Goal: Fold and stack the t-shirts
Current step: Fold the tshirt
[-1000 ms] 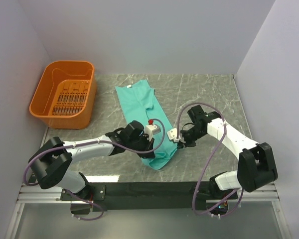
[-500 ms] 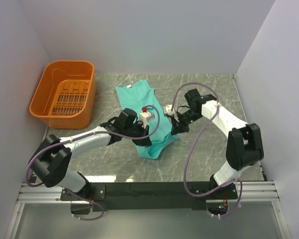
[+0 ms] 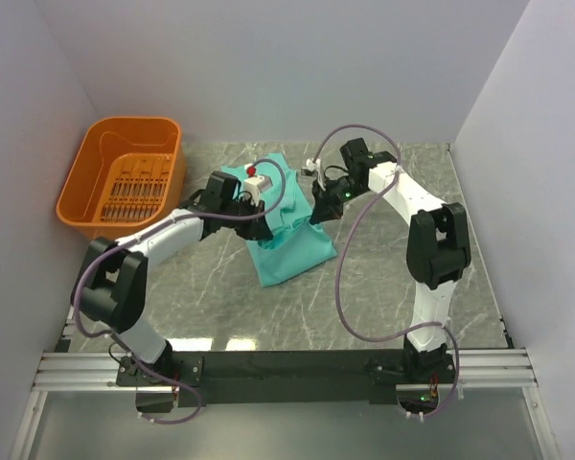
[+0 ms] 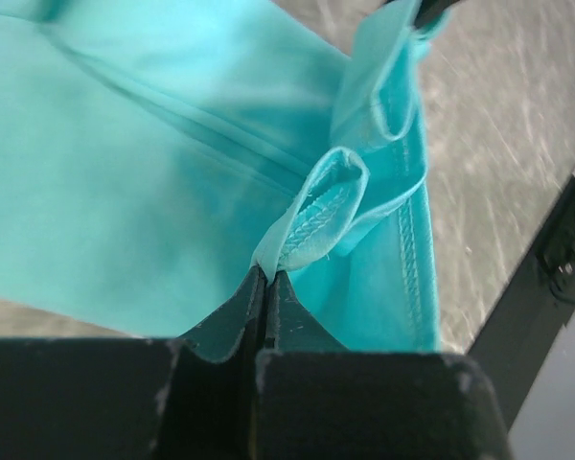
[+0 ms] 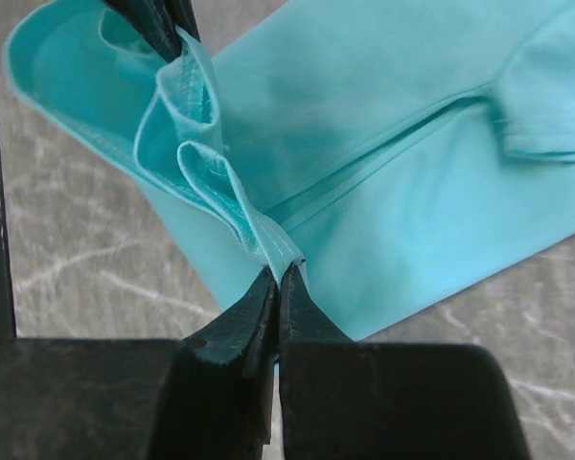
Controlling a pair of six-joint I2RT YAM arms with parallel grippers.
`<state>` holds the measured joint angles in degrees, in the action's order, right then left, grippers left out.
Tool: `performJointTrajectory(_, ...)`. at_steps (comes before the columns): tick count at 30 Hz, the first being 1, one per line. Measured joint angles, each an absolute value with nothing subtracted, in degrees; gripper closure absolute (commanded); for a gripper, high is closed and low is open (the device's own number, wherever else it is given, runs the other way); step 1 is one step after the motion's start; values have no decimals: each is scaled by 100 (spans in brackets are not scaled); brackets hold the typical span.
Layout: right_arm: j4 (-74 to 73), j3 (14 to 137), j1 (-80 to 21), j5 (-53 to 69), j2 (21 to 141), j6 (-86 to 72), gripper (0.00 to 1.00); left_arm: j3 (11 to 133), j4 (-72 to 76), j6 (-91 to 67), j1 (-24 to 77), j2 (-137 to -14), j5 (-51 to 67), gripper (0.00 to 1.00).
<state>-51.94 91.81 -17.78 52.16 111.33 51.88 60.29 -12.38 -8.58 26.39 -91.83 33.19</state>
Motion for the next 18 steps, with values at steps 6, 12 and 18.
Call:
performJointTrajectory(6,-4772,9915,-1774,5170,11677,4252,100,6674,-1498,-668,2095,-9791,3400,99)
performJointTrajectory(12,-4169,10449,-1789,4853,12101,3249,100,7334,-1632,-554,1715,-10372,3468,99)
performJointTrajectory(18,-3697,10711,-1837,4416,12442,2502,100,7638,-1708,-515,1551,-10718,3465,99)
